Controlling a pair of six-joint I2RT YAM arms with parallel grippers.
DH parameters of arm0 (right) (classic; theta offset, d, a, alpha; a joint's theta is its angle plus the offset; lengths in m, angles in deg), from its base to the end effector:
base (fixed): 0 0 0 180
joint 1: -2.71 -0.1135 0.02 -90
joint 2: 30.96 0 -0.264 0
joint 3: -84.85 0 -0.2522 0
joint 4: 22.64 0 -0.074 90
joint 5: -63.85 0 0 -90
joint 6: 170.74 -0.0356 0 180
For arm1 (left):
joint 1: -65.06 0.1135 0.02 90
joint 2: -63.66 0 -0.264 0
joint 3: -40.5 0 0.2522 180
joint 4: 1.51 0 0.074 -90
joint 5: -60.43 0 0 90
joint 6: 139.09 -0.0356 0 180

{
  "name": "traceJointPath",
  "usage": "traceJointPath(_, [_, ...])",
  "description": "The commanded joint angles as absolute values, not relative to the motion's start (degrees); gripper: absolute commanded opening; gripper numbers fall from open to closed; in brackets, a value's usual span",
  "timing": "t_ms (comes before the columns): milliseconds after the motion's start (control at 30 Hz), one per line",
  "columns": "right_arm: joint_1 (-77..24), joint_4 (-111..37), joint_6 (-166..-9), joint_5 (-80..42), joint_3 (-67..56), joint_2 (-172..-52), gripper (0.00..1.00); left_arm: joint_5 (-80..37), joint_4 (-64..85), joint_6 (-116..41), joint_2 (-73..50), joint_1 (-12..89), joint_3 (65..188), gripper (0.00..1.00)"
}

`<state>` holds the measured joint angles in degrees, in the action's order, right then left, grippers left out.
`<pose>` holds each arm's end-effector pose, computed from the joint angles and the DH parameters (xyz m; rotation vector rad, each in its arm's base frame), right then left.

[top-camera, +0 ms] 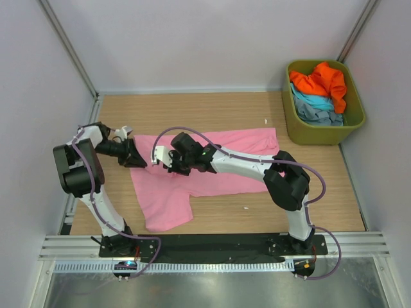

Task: Fold and stack the t-shirts
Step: Fold the tshirt

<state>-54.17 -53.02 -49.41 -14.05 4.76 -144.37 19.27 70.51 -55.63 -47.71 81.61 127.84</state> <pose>0.2388 0.3798 0.2215 -1.7193 1.6209 0.4662 0.3300 0.0701 0.1598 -0.3105 2.7772 -1.2723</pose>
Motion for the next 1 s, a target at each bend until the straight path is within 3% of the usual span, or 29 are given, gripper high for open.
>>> traceJointPath(0, [-53.98,-49.93,-49.63,-14.55,5.19,-143.64,0.01,21.40,76.85,-59.02,-43.22,81.40,127.73,0.20])
traceJointPath(133, [-54.07,-49.85,-49.89,-14.37,5.45,-143.81,0.01,21.49,76.50,-58.93,-43.13,81.58,126.68,0.10])
traceJointPath(267, [-53.98,-49.76,-49.89,-14.37,5.80,-143.99,0.01,21.58,75.45,-58.84,-43.39,81.49,125.80,0.08])
traceJointPath(467, [-53.98,-49.84,-49.80,-14.64,5.19,-143.55,0.01,14.99,69.30,-59.46,-40.67,81.93,123.69,0.34])
traceJointPath(967, [-53.72,-50.11,-49.54,-15.08,4.40,-142.93,0.01,15.08,63.14,-56.29,-49.28,82.02,128.25,0.36])
